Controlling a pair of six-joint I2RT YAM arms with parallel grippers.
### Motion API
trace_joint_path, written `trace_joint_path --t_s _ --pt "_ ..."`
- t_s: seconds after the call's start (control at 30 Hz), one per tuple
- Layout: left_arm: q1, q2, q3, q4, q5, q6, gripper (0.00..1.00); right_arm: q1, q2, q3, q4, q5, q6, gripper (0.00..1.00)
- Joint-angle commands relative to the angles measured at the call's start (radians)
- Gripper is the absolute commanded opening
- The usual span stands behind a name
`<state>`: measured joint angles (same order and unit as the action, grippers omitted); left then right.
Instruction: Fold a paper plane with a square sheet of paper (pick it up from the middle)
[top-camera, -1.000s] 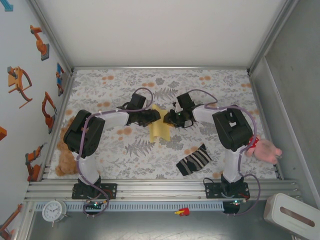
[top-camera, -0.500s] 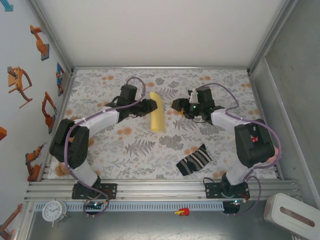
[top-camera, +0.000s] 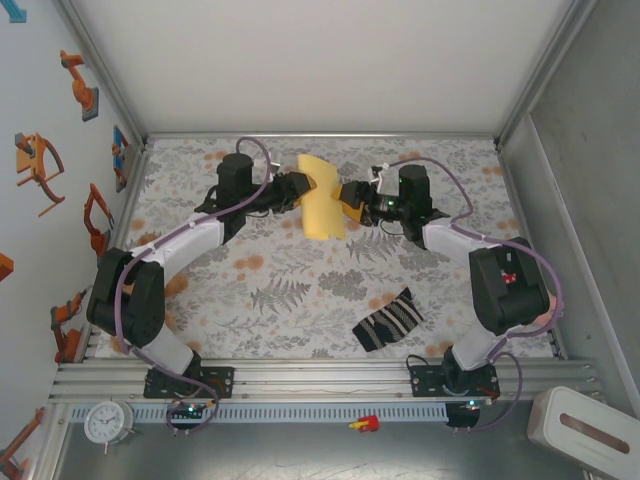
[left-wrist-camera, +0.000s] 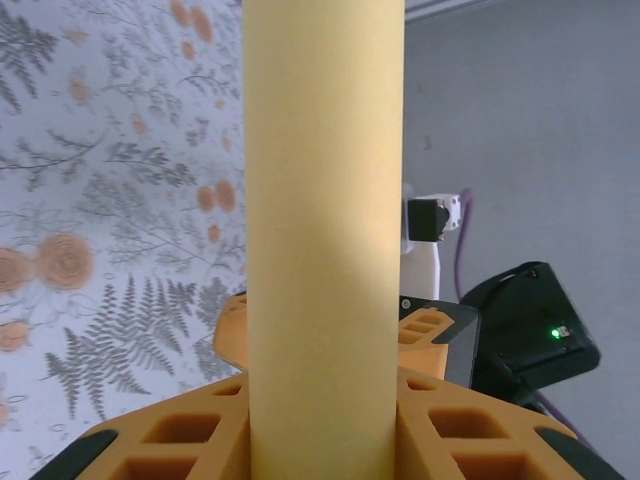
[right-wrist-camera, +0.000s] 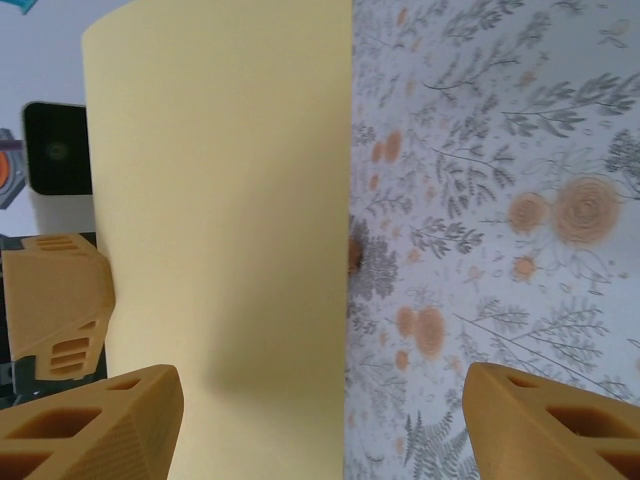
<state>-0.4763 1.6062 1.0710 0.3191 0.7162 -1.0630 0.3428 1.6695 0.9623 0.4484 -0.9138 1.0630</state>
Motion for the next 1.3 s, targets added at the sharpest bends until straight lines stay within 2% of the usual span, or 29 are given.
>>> trace_joint_path --t_s 0.0,0.1,0.3,0.57,0.77,0.87,0.93,1.0,1.17,1.23,1.27 --pt "0.004 0.006 -0.006 0.107 0.076 -0.075 0.35 0.0 0.002 0.051 0.06 -0.083 0.028 0.73" --pt "0.005 0.013 0.0 0.077 0.078 -0.058 0.34 0.0 -0.009 0.063 0.065 -0.098 0.035 0.7" --pt "0.018 0.019 0.0 0.008 0.075 -0.018 0.33 -0.005 -0.036 0.076 0.023 -0.11 0.023 0.51" --pt "0.027 0.016 -0.001 -0.067 0.066 0.035 0.33 -0.01 -0.08 0.119 -0.239 -0.069 -0.14 0.33" --pt "0.03 0.023 -0.002 -0.079 0.058 0.041 0.34 -0.011 -0.097 0.168 -0.403 -0.036 -0.223 0.0" --pt "0.041 0.019 -0.006 -0.149 -0.001 0.061 0.47 -0.012 -0.116 0.189 -0.492 0.014 -0.266 0.0" --pt "0.054 0.016 -0.009 -0.23 -0.063 0.086 0.66 -0.018 -0.13 0.202 -0.55 0.052 -0.291 0.0" --pt "0.068 0.001 -0.022 -0.306 -0.138 0.129 0.79 -0.029 -0.141 0.233 -0.647 0.103 -0.331 0.0" --pt "0.096 -0.061 -0.06 -0.447 -0.296 0.206 0.96 -0.041 -0.145 0.389 -1.013 0.309 -0.518 0.0" --pt "0.105 -0.09 -0.081 -0.468 -0.331 0.22 0.99 -0.041 -0.139 0.441 -1.1 0.365 -0.562 0.0" --pt "0.11 -0.104 -0.092 -0.471 -0.344 0.225 0.96 -0.041 -0.137 0.461 -1.125 0.384 -0.573 0.0"
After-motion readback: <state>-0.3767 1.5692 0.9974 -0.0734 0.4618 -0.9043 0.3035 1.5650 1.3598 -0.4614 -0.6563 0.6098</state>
